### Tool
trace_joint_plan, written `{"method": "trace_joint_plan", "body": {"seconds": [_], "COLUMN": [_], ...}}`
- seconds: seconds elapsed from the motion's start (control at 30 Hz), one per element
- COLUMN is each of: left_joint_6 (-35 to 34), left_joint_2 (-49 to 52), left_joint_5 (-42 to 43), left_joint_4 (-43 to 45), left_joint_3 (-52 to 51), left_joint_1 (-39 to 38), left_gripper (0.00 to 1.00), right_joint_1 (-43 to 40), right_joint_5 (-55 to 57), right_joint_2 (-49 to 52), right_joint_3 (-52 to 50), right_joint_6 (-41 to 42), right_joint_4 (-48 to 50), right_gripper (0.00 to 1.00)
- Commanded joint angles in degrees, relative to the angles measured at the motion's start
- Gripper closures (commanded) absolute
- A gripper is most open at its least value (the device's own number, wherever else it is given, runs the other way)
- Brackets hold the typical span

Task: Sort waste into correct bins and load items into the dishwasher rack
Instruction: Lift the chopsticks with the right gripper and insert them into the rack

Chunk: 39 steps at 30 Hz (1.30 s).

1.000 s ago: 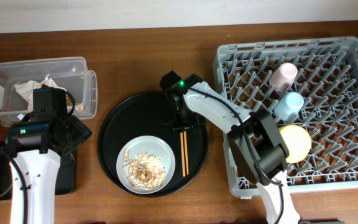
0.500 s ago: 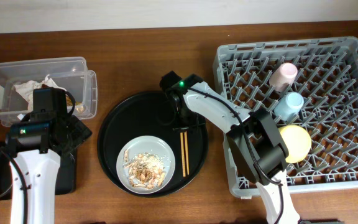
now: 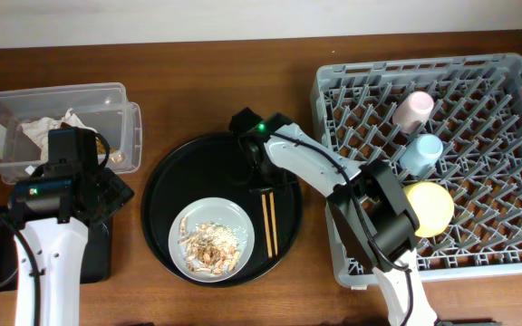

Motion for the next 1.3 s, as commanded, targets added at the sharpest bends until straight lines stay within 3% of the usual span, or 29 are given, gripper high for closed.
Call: {"method": "trace_joint_plan", "body": {"seconds": [0.0, 0.27, 0.4, 0.53, 0.7, 0.8, 0.87, 1.03, 1.27], "left_joint_6": [-0.74, -0.74, -0.74, -0.74, -0.74, -0.74, -0.74, -0.74, -0.74], "left_joint_2": [-0.28, -0.28, -0.28, -0.28, -0.28, -0.28, -0.28, -0.28, -0.28], "left_joint_5": [0.07, 0.07, 0.04, 0.07, 0.04, 0.04, 0.07, 0.04, 0.07], "left_joint_4": [0.09, 0.09, 0.07, 0.09, 0.09, 0.09, 0.09, 0.09, 0.09], "left_joint_3": [0.04, 0.04, 0.04, 0.04, 0.04, 0.04, 0.04, 0.04, 0.04], "left_joint_1": [0.31, 0.31, 0.31, 0.31, 0.31, 0.31, 0.31, 0.31, 0.31], "left_gripper": [0.01, 0.01, 0.01, 0.01, 0.01, 0.01, 0.01, 0.01, 0.01], "right_joint_1": [0.55, -6.99, -15.56, -24.20, -31.28, -32.11, -32.09, -31.56, -31.39], "right_joint_5": [-1.70, -1.49, -1.05, 2.01, -10.10, -13.27, -13.29, -13.11, -14.73], "right_joint_2": [0.79, -2.67, -4.79, -4.85, -4.83, -4.83, -4.83, -4.83, -6.40], "right_joint_3": [-0.70, 14.32, 32.02, 39.87, 36.94, 33.05, 30.05, 23.50, 25.79], "right_joint_6": [-0.22, -2.05, -13.00, -18.64, -31.87, -34.86, -34.84, -32.02, -22.75], "right_joint_4": [0.07, -12.52, -25.51, -32.63, -34.29, -33.42, -31.63, -27.61, -28.98], "right_gripper": [0.96, 0.96, 0.96, 0.96, 0.96, 0.96, 0.95, 0.80, 0.74]}}
